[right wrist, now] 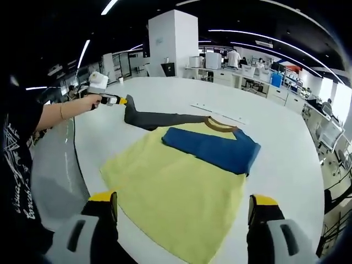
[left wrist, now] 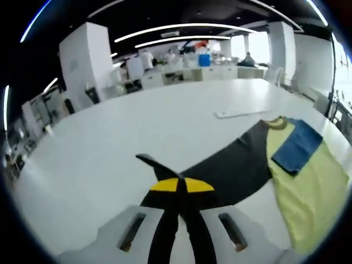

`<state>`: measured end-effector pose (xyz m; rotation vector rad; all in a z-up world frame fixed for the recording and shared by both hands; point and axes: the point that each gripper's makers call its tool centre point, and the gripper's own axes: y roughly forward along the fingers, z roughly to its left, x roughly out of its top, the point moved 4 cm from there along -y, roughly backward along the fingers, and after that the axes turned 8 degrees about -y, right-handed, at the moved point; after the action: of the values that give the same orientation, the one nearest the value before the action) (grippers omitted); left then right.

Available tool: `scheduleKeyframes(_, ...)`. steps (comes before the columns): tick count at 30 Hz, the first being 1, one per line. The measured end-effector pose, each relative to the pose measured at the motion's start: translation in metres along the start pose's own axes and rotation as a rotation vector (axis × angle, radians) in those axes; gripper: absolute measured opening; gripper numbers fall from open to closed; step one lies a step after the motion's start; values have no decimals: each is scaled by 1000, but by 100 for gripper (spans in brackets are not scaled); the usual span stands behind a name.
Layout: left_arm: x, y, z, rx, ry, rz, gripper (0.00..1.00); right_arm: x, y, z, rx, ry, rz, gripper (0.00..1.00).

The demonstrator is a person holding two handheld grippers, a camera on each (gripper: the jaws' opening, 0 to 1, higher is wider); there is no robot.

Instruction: Fold the garment on the visible template until the final outline fits inside the template.

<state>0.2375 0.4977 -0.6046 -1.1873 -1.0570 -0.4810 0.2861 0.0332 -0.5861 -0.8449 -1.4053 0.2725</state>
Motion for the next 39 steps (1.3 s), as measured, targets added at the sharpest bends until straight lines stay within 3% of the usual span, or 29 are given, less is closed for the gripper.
scheduleKeyframes(17,36,7,-76,-160,53,-59,0,-8,-5,-1,-3,17,-5,99)
scheduleKeyframes(30,52,17,-135,-271,93,-74,0,-12,-9,-2,-7,23,-2,99)
scheduleKeyframes(39,64,25,-176,-343,76,-87,0,-14,-9,-1,-1,24,1,99)
